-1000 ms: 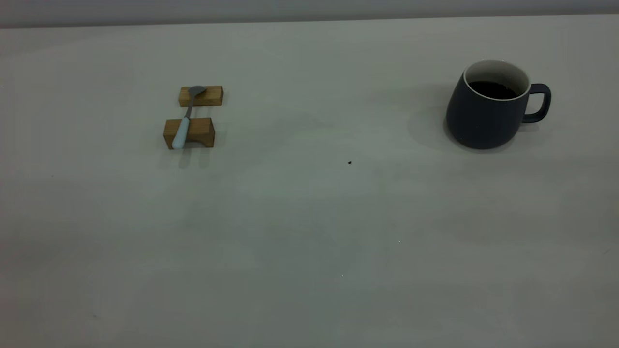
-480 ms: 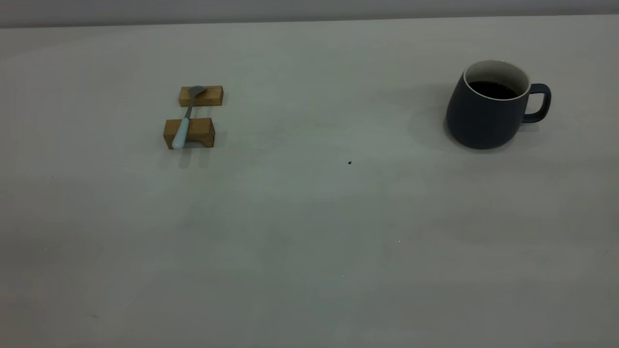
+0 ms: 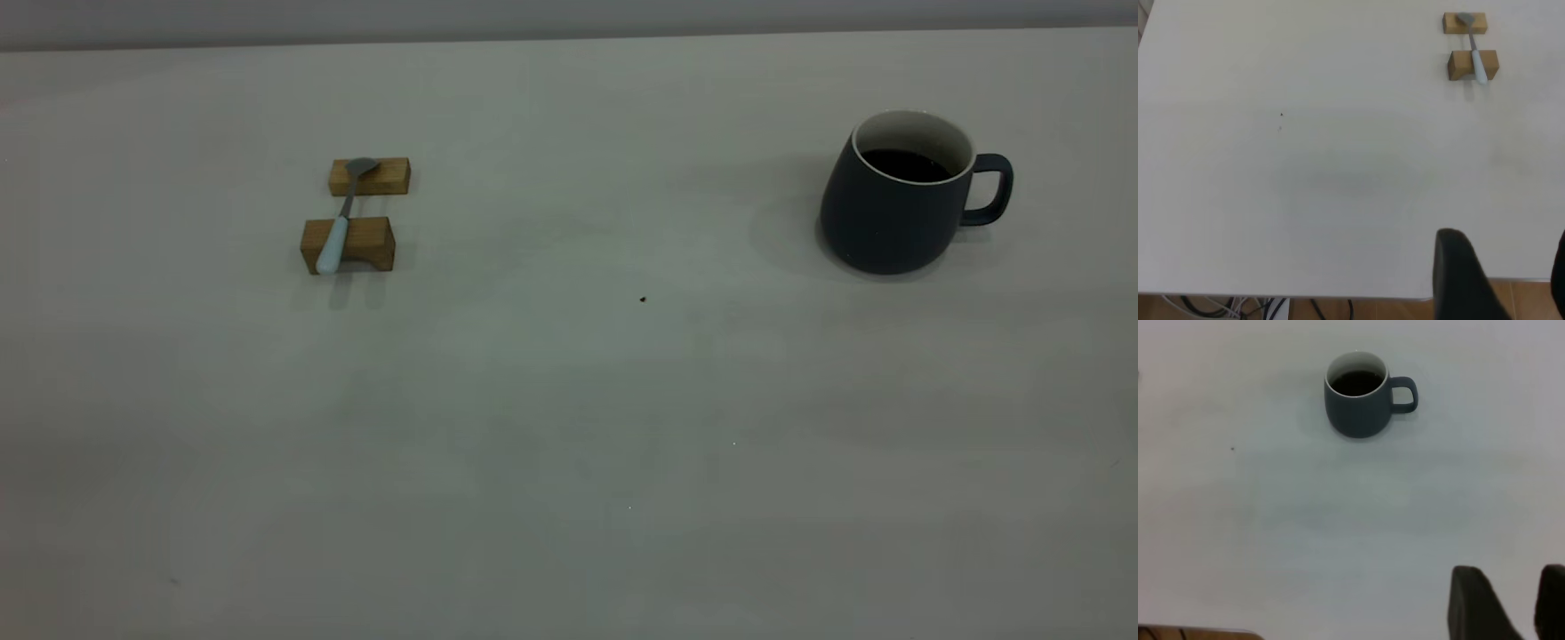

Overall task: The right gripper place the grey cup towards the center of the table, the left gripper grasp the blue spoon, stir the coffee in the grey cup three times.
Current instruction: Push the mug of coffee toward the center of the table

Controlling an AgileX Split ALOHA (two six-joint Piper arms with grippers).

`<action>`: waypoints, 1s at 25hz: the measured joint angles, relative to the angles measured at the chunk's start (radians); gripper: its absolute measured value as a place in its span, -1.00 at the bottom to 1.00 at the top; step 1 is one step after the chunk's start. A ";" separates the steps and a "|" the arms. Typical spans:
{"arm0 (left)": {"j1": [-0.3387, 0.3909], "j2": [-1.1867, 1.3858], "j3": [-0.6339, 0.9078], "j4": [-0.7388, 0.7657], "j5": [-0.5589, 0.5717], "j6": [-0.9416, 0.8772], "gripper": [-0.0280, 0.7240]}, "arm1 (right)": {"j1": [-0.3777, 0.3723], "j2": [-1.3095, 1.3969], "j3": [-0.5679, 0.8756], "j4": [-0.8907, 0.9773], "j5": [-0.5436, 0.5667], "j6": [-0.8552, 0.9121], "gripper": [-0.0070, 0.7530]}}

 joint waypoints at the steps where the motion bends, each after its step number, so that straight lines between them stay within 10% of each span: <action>1: 0.000 0.000 0.000 0.000 0.000 0.000 0.16 | 0.000 0.013 -0.013 0.003 0.001 0.002 -0.12; 10: 0.000 0.000 0.000 0.000 0.000 0.000 0.16 | 0.000 0.437 -0.152 -0.008 -0.131 -0.098 0.90; 25: 0.000 0.000 0.000 0.000 0.000 0.000 0.16 | 0.000 1.383 -0.323 -0.069 -0.603 -0.499 0.75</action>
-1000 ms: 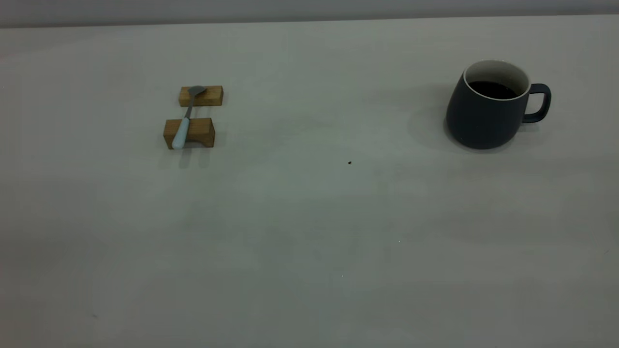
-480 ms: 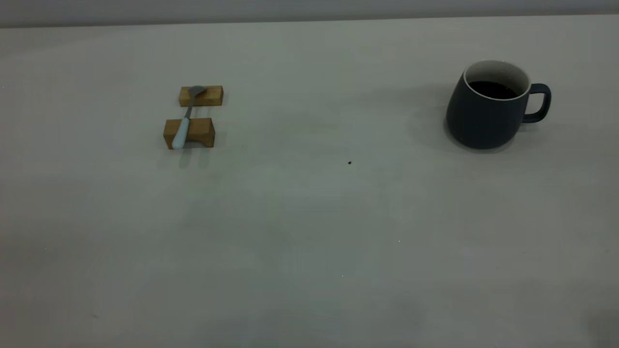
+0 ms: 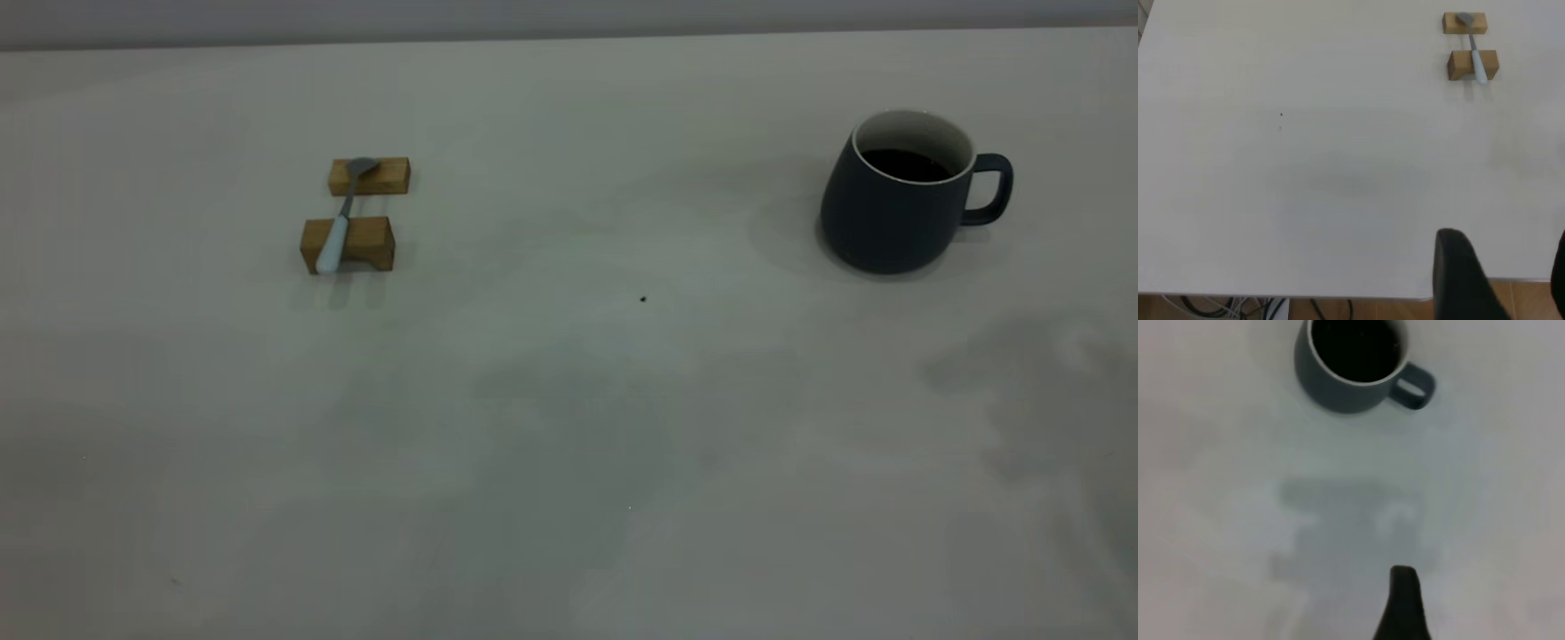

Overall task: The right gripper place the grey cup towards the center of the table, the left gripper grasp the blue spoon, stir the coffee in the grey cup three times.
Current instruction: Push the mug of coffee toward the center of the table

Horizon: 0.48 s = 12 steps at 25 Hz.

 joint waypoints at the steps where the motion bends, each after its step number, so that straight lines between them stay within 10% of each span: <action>1: 0.000 0.000 0.000 0.000 0.000 0.000 0.16 | 0.000 0.060 -0.026 0.000 -0.009 -0.022 0.75; 12: 0.000 0.000 0.000 0.000 0.000 0.000 0.16 | 0.000 0.483 -0.240 0.001 -0.053 -0.255 0.74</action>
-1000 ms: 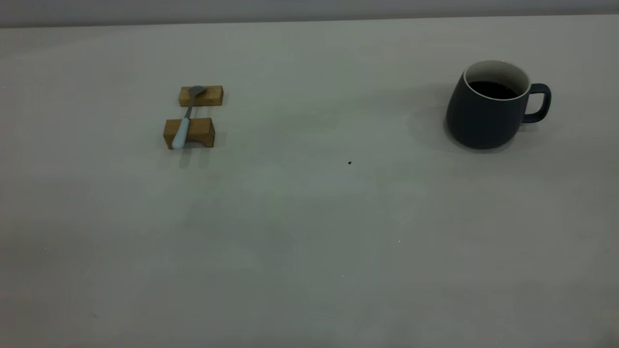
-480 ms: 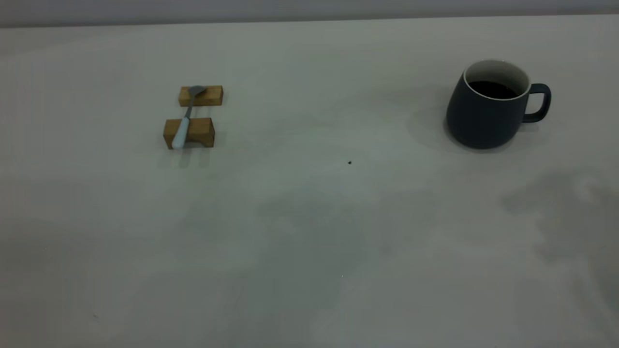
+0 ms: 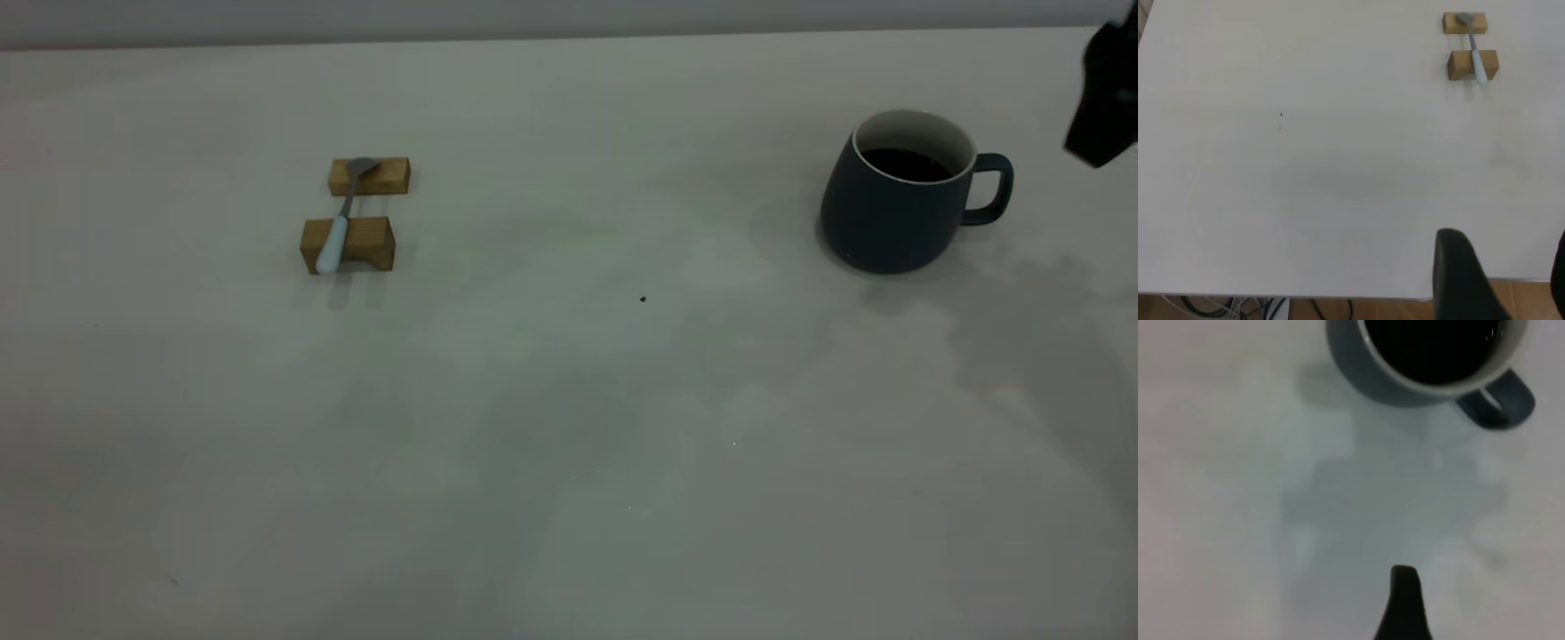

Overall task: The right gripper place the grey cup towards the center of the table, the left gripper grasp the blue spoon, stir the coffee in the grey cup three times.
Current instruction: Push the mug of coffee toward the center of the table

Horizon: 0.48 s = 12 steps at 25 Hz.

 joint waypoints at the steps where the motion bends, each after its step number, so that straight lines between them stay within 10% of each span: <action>1: 0.000 0.000 0.000 0.000 0.000 0.000 0.16 | 0.000 0.030 -0.016 -0.001 -0.007 -0.010 0.73; 12: 0.000 0.000 0.000 0.000 0.000 0.000 0.16 | 0.000 0.253 -0.147 -0.128 -0.060 -0.202 0.72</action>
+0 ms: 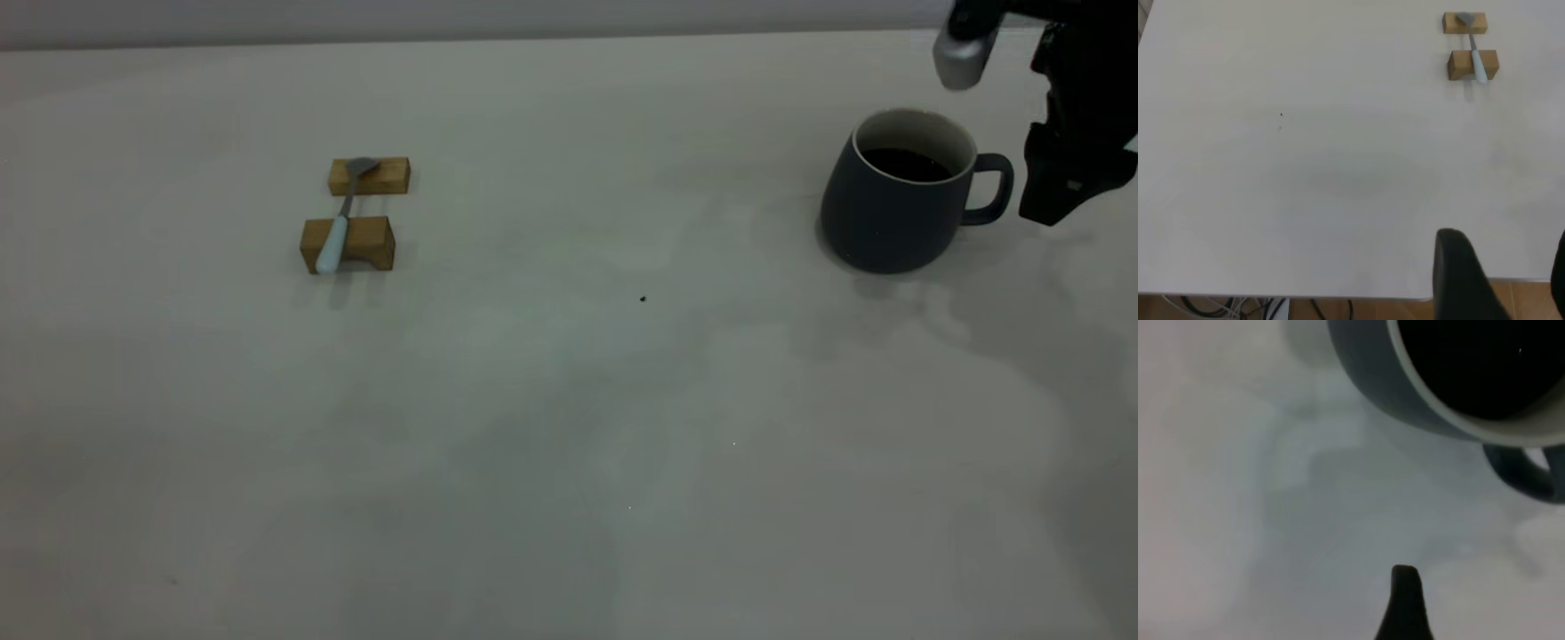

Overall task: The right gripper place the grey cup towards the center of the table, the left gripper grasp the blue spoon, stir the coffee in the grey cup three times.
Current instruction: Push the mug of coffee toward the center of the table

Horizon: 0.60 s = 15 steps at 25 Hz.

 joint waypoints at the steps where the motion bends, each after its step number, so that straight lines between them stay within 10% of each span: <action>1: 0.000 0.000 0.000 0.000 0.000 0.000 0.16 | 0.000 0.002 -0.001 -0.015 -0.015 -0.008 0.73; 15: 0.000 0.000 0.000 0.000 0.000 0.000 0.16 | 0.031 0.068 -0.019 -0.051 -0.163 -0.144 0.71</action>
